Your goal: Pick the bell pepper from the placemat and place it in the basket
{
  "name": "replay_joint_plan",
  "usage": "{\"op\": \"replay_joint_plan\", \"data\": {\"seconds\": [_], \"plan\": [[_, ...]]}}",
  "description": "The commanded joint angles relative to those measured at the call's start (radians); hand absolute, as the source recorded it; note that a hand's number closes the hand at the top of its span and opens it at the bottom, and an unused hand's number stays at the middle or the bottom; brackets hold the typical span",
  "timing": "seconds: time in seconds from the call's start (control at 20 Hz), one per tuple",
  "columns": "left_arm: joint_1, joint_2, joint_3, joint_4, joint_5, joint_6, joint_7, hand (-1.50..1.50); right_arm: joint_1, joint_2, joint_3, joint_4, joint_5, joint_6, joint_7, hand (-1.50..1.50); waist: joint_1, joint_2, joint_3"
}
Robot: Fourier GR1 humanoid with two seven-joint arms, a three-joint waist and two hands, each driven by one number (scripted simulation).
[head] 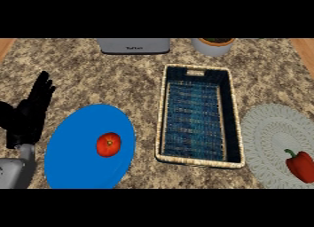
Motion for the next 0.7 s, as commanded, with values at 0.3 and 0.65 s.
{"op": "replay_joint_plan", "data": {"seconds": [0.3, 0.65], "plan": [[-0.036, -0.035, 0.020, 0.013, -0.054, -0.015, 0.022, 0.00, -0.023, 0.229, 0.041, 0.128, 0.212, -0.050, -0.203, -1.50, 0.007, 0.003, 0.002], [0.046, -0.066, 0.033, -0.074, -0.067, -0.055, 0.029, 0.00, -0.116, 0.325, 0.075, 0.180, 0.332, -0.079, -0.251, -1.50, 0.014, 0.002, 0.001]]}}
